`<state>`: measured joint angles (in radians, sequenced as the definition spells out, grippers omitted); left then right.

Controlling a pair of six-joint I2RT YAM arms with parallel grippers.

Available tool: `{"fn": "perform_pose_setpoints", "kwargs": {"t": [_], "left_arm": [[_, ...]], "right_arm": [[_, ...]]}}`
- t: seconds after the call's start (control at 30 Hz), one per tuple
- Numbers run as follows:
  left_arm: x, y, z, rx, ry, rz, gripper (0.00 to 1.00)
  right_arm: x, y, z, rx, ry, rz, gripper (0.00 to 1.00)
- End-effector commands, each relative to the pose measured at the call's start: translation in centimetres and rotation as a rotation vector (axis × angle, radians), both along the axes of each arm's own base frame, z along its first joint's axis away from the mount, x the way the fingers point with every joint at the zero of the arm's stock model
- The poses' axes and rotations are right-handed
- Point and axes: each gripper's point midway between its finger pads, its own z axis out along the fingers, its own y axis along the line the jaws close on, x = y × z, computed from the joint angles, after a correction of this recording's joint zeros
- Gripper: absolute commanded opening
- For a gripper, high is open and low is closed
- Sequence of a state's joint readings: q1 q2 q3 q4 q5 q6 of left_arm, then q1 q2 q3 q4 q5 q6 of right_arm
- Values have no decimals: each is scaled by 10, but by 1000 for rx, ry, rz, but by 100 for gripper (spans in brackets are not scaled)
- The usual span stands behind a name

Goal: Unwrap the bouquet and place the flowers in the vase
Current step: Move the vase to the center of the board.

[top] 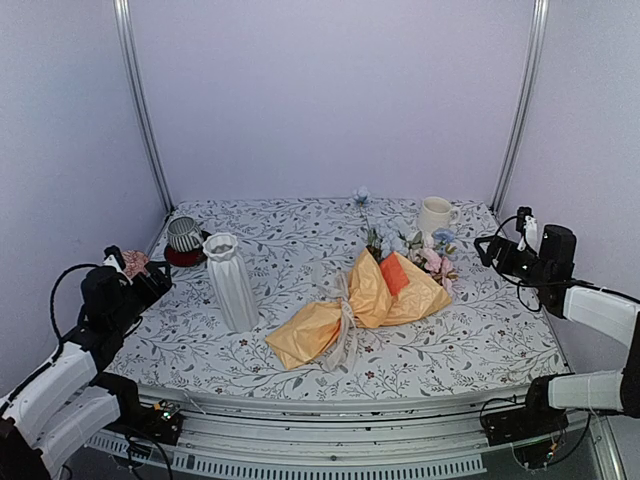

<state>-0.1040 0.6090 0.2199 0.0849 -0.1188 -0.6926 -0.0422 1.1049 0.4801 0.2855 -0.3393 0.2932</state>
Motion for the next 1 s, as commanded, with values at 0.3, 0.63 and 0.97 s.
{"fn": "perform_pose_setpoints", "kwargs": {"t": [0.3,0.63,0.97], "left_arm": [[-19,-55,63,44,-159,-352,97],[-41,-101,67,-64,-28,-623,94],[-62,-115,76,-171,-108,-685,94]], "right_arm": [[-11,19,-9,62,2,106,99],[-37,-25,-2,10,-112,-165,99],[-49,-22,-14,63,-115,-167,99]]}}
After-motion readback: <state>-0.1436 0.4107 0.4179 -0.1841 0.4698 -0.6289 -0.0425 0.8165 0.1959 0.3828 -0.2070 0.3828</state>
